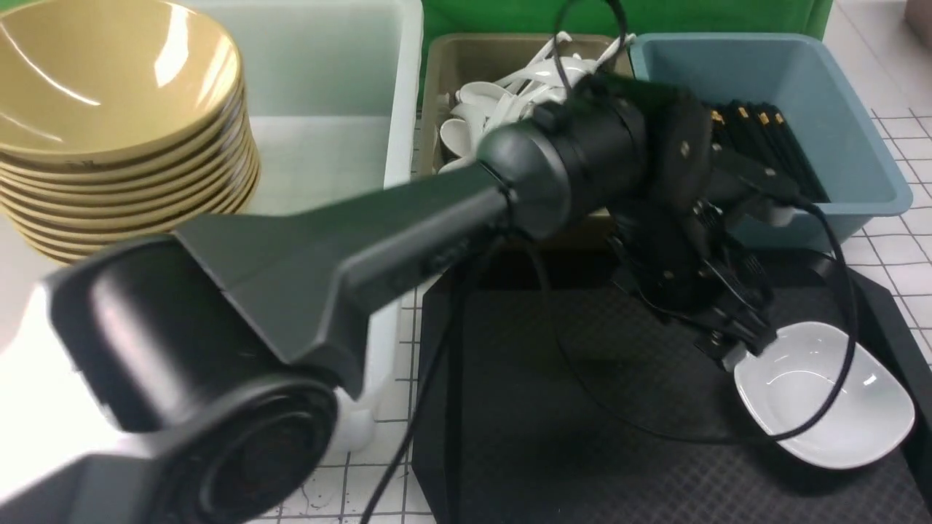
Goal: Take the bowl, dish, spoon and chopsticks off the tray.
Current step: Use the left arm to grab the plate, then use the left arm to put the plate into the large storage box on the left
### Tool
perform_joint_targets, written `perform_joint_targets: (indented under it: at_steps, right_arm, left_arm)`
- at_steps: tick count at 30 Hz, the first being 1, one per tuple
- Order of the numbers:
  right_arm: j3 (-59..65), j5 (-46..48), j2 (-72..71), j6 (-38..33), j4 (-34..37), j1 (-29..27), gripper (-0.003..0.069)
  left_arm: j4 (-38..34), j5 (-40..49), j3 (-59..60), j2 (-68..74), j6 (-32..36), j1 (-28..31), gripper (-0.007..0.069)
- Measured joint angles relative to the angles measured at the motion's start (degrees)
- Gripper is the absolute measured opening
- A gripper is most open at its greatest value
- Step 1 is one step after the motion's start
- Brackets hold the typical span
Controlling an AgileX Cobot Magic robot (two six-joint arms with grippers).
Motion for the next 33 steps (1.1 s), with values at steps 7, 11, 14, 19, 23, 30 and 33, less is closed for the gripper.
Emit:
perform_joint_targets:
  at_steps: [7, 11, 14, 19, 23, 30, 33]
  right_arm:
    - [0.11, -1.28, -0.28, 0.05, 0.00, 0.00, 0.0048]
    - [0.11, -2.24, -0.28, 0.05, 0.00, -0.03, 0.0050]
    - [0.11, -2.52, -0.28, 0.07, 0.05, -0.03, 0.0050]
    - [0.11, -2.67, -0.28, 0.07, 0.05, -0.03, 0.0051]
    - [0.11, -2.74, -0.28, 0.07, 0.05, -0.03, 0.0051]
    - [-3.13, -3.30, -0.28, -2.59, 4.41, -0.03, 0.0055]
    - [-6.87, -5.69, 0.32, -7.52, 11.98, -0.03, 0.0055]
  left_arm:
    - [-9.61, -7.05, -0.52, 4.15, -0.06, -0.41, 0.0507]
    - [-13.49, -8.16, -0.56, 5.68, 1.10, -0.41, 0.0477]
    - [-15.45, -8.34, -0.56, 7.12, 2.88, -0.41, 0.0392]
    - [-16.65, -8.33, -0.56, 7.98, 4.45, -0.36, 0.0163]
    - [-16.27, -6.15, -1.74, 6.48, 5.26, 0.40, 0.0031]
    - [-10.42, 3.87, -6.32, -1.81, 5.99, 6.96, 0.0003]
    - [-8.37, 8.78, -6.94, -8.11, 5.99, 11.50, 0.0003]
